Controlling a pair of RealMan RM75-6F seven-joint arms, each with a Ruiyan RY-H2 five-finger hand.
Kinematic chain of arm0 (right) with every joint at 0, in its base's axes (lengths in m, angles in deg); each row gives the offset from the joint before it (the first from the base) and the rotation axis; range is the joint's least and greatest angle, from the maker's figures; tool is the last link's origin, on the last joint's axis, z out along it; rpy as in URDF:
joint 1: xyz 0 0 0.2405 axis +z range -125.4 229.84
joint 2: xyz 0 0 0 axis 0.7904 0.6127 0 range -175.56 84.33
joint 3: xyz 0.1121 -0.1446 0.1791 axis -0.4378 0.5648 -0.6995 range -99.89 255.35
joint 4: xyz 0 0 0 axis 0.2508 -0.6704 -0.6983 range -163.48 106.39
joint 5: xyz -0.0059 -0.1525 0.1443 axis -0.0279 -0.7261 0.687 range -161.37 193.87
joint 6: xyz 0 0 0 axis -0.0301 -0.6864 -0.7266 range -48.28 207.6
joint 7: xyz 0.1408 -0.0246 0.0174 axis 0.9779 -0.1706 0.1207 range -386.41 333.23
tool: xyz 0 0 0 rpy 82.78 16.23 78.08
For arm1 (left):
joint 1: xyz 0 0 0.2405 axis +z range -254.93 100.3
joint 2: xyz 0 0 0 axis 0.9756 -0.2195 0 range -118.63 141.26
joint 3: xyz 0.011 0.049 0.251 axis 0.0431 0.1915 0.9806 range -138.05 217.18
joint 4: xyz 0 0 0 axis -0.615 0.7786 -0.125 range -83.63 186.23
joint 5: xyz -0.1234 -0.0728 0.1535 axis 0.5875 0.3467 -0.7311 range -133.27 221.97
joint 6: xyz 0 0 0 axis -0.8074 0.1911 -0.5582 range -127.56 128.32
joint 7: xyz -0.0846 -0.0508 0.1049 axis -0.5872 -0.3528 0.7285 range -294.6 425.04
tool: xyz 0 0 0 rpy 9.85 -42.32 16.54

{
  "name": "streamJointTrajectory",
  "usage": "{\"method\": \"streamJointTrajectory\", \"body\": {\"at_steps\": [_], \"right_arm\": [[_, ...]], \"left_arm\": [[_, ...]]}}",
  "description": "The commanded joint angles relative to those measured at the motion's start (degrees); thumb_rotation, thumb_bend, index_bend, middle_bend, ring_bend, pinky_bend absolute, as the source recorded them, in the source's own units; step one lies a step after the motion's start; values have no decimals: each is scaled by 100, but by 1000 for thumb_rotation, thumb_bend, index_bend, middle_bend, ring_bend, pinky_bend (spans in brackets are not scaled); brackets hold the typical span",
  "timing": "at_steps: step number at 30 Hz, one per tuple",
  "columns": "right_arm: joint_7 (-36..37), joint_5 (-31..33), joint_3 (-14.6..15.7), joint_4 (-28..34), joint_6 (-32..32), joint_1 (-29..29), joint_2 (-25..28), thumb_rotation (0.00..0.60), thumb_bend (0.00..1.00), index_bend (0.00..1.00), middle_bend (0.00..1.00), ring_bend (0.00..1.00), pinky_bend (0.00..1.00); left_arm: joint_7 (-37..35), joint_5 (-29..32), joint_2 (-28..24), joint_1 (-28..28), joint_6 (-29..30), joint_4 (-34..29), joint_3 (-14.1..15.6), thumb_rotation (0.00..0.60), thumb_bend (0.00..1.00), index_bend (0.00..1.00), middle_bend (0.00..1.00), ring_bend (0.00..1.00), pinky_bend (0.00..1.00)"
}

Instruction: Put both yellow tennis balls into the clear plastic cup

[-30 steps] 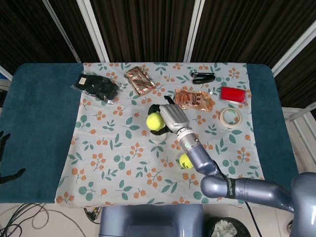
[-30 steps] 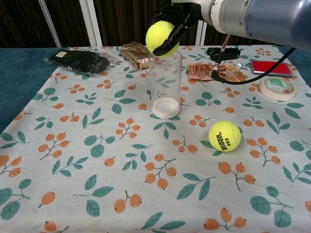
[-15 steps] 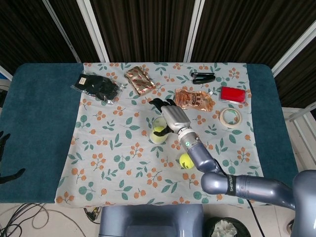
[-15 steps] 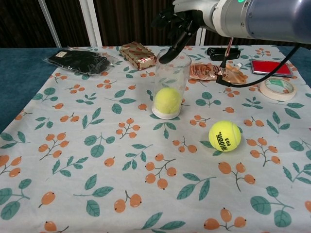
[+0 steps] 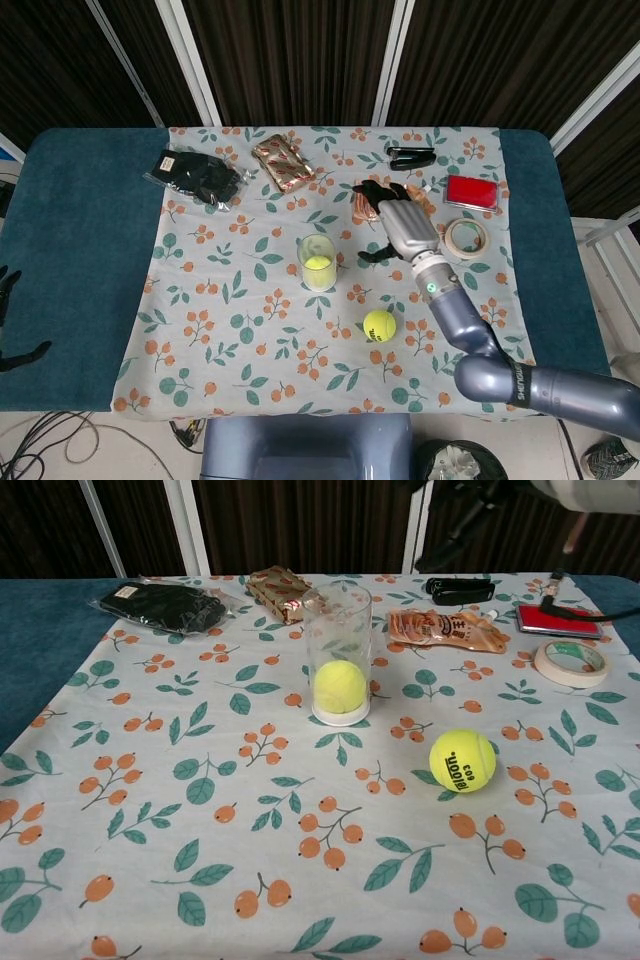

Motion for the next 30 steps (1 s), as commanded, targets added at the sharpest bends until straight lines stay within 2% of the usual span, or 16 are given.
{"method": "streamJointTrajectory", "body": {"at_steps": [1,5,9,13,22,30], "right_arm": [[494,-713,481,317,-85,-648,352,600,243,138,94,152,0],[1052,-1614,910,311,-324,-1245,349,600,242,137,93,152,0],[1601,-2274,1241,196,-463,-1663,215,600,242,137,93,152,0],[1815,-2725,1489,15,-551,-1889,16,600,242,137,94,151,0],[1906,-3128,1751,-99,-640,-2135,-403,600,242,138,94,151,0],[1813,-3081,1671,-461,-621,-2170,-970,600,242,138,94,166,0]], "left_arm": [[3,-29,6,-11,-18,-3,17,600,13,79,0,0,31],[-7,11,11,-14,-35,21,6,600,13,79,0,0,31],[-6,65,13,-32,-87,22,-5,600,13,79,0,0,31],[4,50,14,-36,-92,17,5,600,12,79,0,0,31],[-14,64,6,-36,-95,15,-1,600,13,79,0,0,31],[-53,99,-18,-37,-127,4,-1,600,13,78,0,0,31]]}}
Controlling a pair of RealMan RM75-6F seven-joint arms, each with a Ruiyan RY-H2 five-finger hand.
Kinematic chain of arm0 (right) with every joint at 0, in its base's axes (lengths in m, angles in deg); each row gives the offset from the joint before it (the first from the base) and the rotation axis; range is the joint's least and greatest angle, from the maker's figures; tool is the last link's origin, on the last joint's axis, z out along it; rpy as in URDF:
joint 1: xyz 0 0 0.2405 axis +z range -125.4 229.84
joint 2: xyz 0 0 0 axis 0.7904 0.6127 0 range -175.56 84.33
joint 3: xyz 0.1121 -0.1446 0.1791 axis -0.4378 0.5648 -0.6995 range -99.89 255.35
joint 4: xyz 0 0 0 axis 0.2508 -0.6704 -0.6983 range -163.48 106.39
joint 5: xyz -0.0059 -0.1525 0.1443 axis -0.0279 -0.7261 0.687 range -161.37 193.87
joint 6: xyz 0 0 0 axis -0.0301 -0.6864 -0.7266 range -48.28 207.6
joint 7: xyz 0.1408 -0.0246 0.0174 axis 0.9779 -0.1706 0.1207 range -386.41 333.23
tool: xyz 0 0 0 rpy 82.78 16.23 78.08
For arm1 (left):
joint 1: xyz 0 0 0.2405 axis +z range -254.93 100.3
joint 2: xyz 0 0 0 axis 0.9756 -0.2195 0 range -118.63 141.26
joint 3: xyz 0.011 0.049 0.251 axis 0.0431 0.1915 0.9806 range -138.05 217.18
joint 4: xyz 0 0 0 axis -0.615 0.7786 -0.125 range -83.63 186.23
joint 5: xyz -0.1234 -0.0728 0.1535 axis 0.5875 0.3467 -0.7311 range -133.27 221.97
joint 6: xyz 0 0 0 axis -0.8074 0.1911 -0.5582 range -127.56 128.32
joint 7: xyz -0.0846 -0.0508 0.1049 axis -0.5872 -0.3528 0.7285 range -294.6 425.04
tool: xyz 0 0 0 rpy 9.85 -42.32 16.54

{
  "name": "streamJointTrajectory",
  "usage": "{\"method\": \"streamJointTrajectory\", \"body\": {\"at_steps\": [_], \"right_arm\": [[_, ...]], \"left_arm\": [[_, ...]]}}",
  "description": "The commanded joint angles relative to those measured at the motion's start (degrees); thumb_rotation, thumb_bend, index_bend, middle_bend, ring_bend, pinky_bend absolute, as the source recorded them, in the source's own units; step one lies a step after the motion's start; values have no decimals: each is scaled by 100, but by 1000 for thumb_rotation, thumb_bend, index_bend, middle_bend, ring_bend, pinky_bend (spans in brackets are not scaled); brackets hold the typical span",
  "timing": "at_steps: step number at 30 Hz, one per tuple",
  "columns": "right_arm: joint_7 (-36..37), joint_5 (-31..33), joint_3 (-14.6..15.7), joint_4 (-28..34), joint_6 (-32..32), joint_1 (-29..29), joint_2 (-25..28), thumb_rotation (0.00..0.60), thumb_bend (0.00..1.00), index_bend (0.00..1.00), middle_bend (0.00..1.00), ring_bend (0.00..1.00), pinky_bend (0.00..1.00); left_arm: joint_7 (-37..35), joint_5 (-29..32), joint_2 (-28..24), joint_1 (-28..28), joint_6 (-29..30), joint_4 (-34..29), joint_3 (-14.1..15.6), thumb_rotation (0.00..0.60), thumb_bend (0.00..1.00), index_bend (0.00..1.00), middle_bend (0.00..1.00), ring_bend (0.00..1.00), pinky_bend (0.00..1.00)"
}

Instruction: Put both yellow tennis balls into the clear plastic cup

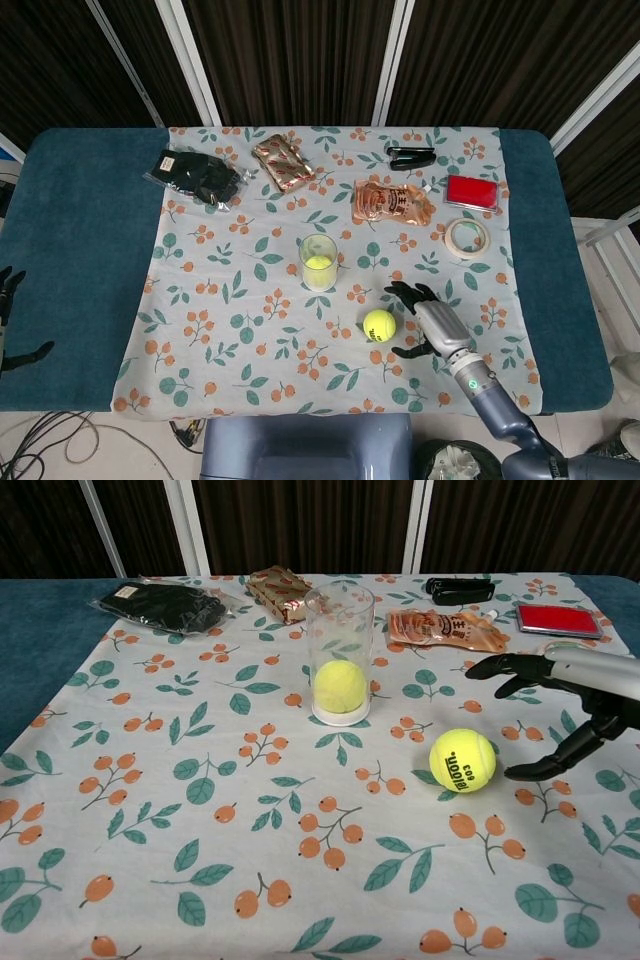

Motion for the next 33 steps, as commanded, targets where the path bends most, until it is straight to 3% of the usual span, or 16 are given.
{"method": "streamJointTrajectory", "body": {"at_steps": [1,13,28,33], "right_arm": [[-57,46,-46,-147,32,-9,-194,600,242,138,94,168,0],[-161,256,-152,-469,246,4,-634,600,241,144,102,219,0],[-305,331,-335,-1150,330,41,-1264,600,242,275,214,309,0],[-310,293,-357,-1259,319,27,-1358,600,301,320,267,376,0]], "left_arm": [[-23,50,-17,0,-22,-6,-14,600,13,78,0,0,31],[-39,-29,-10,-1,17,21,2,600,13,78,0,0,31],[-50,40,-21,0,5,10,-22,600,13,78,0,0,31],[-53,36,-23,0,6,6,-21,600,13,78,0,0,31]]}}
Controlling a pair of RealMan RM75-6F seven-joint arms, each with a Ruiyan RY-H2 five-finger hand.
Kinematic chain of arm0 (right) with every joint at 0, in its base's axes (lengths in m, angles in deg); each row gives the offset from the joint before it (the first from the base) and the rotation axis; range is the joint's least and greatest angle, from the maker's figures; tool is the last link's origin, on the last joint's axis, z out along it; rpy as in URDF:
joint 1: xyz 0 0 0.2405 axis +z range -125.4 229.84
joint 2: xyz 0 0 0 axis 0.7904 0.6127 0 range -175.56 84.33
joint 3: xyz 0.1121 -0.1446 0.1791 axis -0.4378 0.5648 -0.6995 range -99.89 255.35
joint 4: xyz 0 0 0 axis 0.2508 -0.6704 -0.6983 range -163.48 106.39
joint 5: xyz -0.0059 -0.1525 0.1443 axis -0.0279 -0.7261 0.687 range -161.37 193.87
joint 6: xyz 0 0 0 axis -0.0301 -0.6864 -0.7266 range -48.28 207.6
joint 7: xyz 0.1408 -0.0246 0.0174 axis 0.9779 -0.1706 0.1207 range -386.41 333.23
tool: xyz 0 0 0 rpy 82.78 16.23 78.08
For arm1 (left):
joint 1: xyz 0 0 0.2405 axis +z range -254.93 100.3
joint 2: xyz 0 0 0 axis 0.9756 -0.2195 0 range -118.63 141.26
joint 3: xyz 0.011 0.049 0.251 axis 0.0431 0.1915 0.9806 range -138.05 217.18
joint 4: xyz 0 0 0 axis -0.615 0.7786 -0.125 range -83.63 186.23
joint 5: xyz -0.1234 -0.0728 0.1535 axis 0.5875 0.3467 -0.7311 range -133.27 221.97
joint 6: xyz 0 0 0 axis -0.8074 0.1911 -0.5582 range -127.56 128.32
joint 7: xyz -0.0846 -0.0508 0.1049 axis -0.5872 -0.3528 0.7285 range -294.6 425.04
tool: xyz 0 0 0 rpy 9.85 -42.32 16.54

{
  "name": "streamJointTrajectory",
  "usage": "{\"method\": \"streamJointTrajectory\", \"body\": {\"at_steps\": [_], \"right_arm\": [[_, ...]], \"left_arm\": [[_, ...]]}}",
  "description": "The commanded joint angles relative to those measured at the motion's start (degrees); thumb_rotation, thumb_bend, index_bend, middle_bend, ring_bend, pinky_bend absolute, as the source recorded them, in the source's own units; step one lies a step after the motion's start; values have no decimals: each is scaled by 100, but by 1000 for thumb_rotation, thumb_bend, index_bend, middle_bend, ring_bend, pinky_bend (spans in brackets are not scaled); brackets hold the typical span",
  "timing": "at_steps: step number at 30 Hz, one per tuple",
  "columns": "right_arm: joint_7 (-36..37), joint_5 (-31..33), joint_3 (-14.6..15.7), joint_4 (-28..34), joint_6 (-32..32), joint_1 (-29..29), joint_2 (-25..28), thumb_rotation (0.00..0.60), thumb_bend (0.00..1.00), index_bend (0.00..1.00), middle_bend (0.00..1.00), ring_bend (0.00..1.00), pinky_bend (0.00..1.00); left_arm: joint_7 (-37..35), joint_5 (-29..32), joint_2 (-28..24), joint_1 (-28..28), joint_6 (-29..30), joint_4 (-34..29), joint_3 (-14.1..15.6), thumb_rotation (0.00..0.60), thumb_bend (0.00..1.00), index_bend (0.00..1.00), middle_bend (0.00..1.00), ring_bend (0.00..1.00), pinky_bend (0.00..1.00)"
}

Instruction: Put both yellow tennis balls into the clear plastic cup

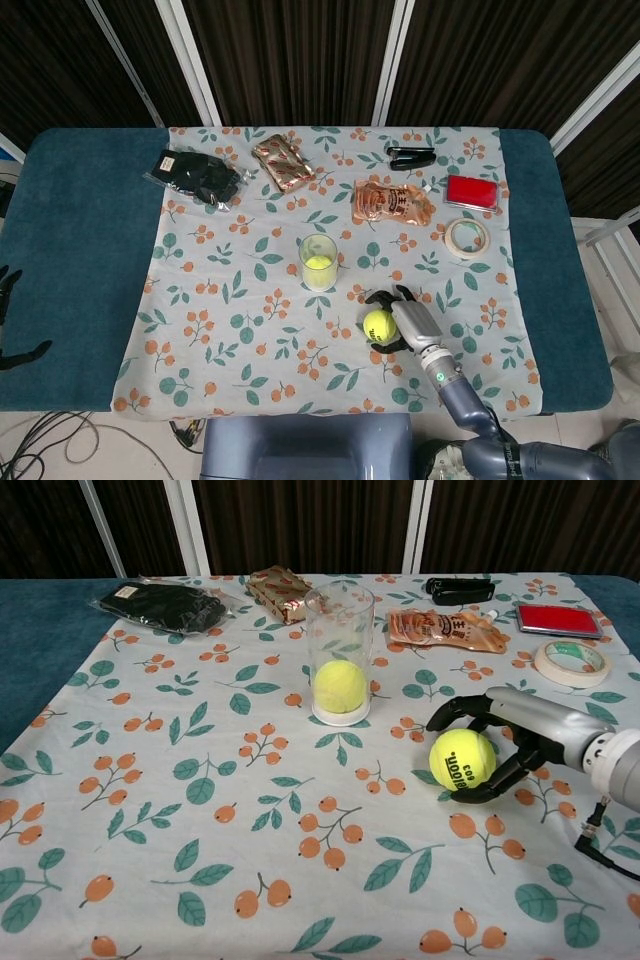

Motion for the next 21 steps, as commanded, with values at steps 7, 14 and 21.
{"method": "streamJointTrajectory", "body": {"at_steps": [7,14,21], "right_arm": [[2,-101,-59,-96,-68,-25,-114,600,417,420,381,512,0],[34,-230,-74,-152,-45,-16,-122,600,451,446,418,568,0],[-16,-285,-408,-21,-63,144,161,600,451,446,419,569,0]], "left_arm": [[-15,6,-2,4,11,5,-6,600,13,78,0,0,31],[-22,13,-18,7,7,-10,-5,600,13,78,0,0,31],[-39,34,-27,10,3,-15,-13,600,13,77,0,0,31]]}}
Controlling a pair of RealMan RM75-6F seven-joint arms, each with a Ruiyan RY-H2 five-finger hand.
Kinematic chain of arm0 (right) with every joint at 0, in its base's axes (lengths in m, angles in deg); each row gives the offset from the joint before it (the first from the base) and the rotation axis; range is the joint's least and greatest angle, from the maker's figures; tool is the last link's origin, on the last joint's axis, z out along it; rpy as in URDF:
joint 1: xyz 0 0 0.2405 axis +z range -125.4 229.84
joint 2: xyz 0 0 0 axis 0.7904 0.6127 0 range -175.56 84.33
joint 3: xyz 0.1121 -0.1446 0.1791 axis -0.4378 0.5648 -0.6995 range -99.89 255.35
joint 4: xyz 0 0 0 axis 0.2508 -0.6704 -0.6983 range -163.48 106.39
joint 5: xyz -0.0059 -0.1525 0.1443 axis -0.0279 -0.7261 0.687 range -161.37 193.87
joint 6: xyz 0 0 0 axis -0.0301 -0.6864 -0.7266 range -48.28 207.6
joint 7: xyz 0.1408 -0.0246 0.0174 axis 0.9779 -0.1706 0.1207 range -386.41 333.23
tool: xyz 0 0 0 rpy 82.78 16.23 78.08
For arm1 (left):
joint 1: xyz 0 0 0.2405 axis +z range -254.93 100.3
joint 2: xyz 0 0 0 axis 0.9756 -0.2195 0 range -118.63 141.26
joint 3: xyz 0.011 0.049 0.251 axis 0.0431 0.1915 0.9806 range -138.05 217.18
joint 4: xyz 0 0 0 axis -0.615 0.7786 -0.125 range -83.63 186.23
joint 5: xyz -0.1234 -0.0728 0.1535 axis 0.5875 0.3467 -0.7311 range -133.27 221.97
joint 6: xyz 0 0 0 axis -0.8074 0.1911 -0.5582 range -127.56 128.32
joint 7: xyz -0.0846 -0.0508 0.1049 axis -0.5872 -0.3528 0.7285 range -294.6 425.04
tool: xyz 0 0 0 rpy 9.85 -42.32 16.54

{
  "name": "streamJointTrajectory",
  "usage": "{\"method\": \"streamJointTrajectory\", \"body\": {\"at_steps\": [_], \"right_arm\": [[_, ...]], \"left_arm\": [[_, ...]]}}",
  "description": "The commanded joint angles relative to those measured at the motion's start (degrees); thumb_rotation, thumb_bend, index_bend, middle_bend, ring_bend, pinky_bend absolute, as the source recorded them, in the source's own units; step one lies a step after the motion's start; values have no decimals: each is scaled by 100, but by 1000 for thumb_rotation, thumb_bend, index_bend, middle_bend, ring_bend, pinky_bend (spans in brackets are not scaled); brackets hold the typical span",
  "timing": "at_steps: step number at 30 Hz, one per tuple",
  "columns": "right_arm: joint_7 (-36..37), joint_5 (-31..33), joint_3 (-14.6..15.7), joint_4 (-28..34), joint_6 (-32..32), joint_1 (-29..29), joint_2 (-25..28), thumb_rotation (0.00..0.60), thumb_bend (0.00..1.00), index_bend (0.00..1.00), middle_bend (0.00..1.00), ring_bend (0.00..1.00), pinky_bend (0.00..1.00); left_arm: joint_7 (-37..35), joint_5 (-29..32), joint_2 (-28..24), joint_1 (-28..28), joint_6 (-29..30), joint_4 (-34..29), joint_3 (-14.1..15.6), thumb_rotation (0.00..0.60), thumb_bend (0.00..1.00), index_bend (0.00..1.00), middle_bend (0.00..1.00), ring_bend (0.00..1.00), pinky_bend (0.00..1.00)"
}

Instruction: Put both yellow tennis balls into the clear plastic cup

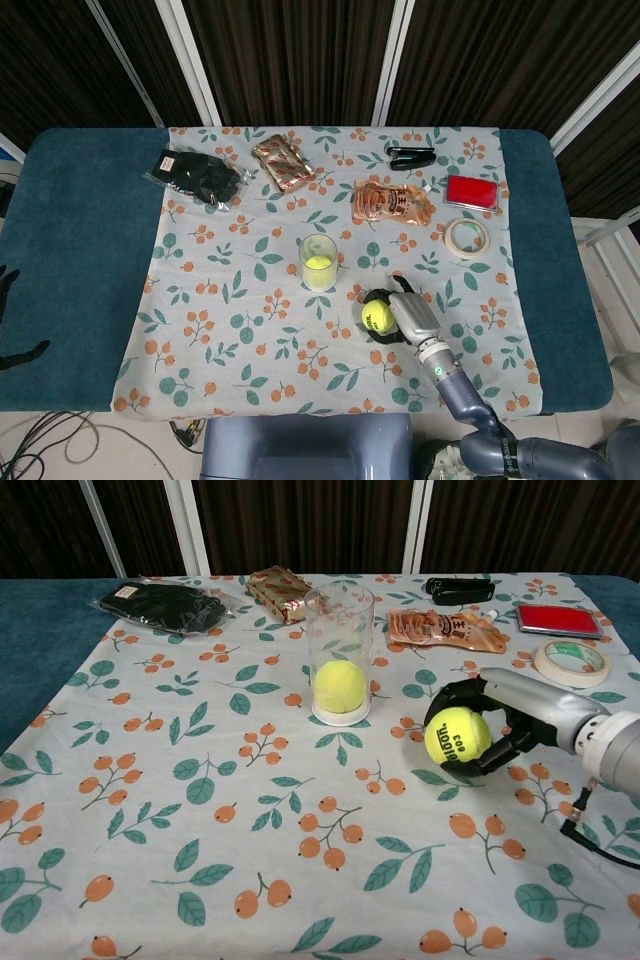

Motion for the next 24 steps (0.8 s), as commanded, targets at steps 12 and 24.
{"method": "streamJointTrajectory", "body": {"at_steps": [12,24], "right_arm": [[-1054,1325,-1644,502,539,1127,1174,600,451,446,419,565,0],[-1807,2713,-1912,934,666,1969,1163,600,450,445,418,549,0]], "left_arm": [[17,-5,11,10,30,1,-2,600,13,75,0,0,31],[-21,7,1,11,17,19,-5,600,13,75,3,0,31]]}}
